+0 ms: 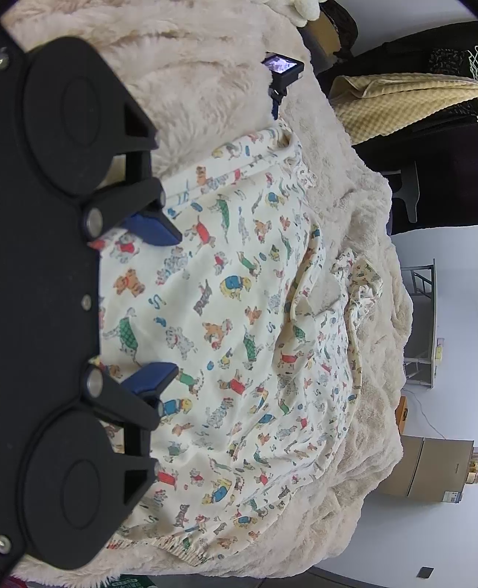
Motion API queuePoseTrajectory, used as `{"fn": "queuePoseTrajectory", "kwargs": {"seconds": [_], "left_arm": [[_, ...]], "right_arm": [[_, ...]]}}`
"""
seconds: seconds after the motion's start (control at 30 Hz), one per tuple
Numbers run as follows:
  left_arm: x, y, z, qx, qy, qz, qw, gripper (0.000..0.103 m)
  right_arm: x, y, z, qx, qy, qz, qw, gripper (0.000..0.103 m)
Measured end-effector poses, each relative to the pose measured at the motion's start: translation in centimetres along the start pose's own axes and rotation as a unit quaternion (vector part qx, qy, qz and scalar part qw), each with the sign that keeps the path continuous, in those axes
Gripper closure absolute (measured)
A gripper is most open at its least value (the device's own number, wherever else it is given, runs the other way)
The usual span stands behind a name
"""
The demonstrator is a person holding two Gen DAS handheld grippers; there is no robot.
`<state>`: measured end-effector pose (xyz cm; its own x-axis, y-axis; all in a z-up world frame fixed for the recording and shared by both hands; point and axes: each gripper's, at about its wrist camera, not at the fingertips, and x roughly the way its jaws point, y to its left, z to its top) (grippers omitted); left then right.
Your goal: Fold clothes
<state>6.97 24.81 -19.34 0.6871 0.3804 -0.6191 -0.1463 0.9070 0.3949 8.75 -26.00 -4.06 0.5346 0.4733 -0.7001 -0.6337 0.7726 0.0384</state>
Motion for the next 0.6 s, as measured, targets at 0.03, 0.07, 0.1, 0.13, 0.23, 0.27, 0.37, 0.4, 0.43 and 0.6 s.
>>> {"fn": "queuePoseTrajectory", "kwargs": {"seconds": [0.03,0.07,0.1,0.13,0.23,0.27,0.37,0.4,0.43,0.6], "left_arm": [[-0.1,-0.1,0.0,0.003,-0.005,0.003,1.0,0.032],[-0.4,-0.3,-0.1,0.008,-0.013,0.006,0.9999,0.039],[-0.8,-0.7,-0.1,0.021,-0.03,0.011,0.9993,0.055],[-1.2,-1.0,-0.2,0.033,-0.045,0.016,0.9983,0.065],[-1.9,-1.9,-0.2,0.063,-0.073,0.036,0.9947,0.09],[-2.1,-1.9,-0.2,0.065,-0.079,0.043,0.9938,0.091],[-2.9,-1.0,0.1,0.044,-0.098,0.049,0.993,0.095],[-3.4,-0.3,0.3,0.031,-0.103,0.045,0.9932,0.096],[-3.8,0.4,0.5,0.02,-0.108,0.042,0.9931,0.097],[-7.2,5.1,1.4,-0.037,-0.133,0.051,0.9891,0.101]], "right_arm": [[0.0,0.0,0.0,0.0,0.0,0.0,1.0,0.034],[0.0,0.0,0.0,-0.001,0.0,0.0,1.0,0.034],[0.0,0.0,0.0,-0.001,0.0,-0.001,1.0,0.034],[0.0,0.1,0.0,-0.001,0.001,-0.001,1.0,0.034],[0.0,0.1,0.0,-0.002,0.001,-0.001,1.0,0.034],[0.0,0.1,0.0,-0.003,0.001,-0.001,1.0,0.034],[-0.1,0.0,0.0,-0.004,0.0,-0.001,1.0,0.034],[-0.2,0.0,-0.1,-0.004,0.0,-0.002,1.0,0.034],[-0.2,-0.1,-0.1,-0.004,0.0,-0.002,1.0,0.034],[-0.6,0.0,-0.1,-0.007,-0.002,-0.003,1.0,0.034]]}}
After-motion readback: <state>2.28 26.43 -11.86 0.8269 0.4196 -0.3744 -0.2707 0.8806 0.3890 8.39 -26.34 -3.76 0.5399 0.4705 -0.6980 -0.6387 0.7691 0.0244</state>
